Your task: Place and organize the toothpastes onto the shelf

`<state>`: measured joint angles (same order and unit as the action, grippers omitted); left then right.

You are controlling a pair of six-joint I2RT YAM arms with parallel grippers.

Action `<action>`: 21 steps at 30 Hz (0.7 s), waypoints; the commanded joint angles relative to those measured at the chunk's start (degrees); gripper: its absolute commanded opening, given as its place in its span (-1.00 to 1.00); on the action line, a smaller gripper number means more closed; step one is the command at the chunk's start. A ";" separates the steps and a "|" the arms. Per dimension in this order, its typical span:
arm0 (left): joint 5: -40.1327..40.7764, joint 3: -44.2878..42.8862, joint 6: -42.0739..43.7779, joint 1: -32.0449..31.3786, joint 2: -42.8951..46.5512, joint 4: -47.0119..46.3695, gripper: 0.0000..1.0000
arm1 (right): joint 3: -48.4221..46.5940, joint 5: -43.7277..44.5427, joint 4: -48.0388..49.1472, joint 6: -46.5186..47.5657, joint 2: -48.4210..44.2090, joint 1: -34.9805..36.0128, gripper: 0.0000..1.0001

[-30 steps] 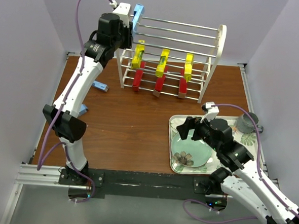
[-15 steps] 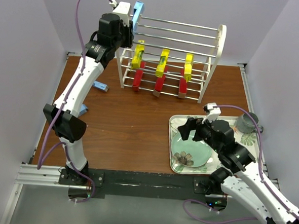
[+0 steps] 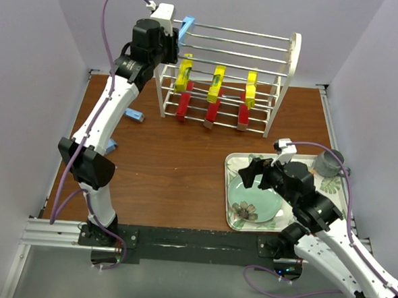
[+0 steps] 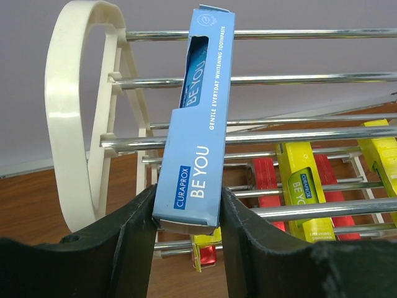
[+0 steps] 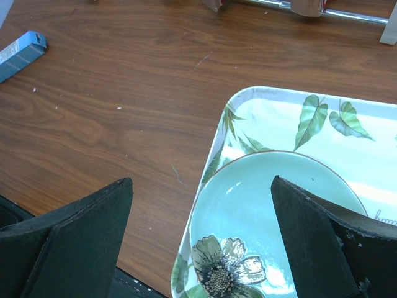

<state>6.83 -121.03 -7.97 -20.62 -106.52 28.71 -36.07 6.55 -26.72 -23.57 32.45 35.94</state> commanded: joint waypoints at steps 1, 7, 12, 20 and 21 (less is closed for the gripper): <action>0.11 0.09 -1.26 0.50 0.44 -2.96 -0.05 | -0.14 1.19 0.00 -0.51 -0.63 0.01 0.97; -0.41 1.06 -3.54 0.50 1.23 -4.10 -0.16 | 0.04 1.19 0.18 -0.51 -0.63 0.09 0.97; -0.85 2.72 -6.27 0.50 1.49 -5.42 -0.24 | 0.30 1.19 0.53 -0.86 -0.81 0.09 0.97; -0.41 3.35 -7.33 0.41 2.02 -5.77 -0.15 | 0.48 1.19 0.44 -1.04 -1.25 0.09 0.97; -0.50 3.61 -7.33 0.41 2.37 -5.77 -0.14 | 0.48 1.10 0.44 -1.12 -1.25 0.09 0.97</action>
<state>6.85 -118.37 -13.58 -20.62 -106.24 23.77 -36.07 6.57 -26.92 -24.03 31.81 35.94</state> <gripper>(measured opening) 0.423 0.985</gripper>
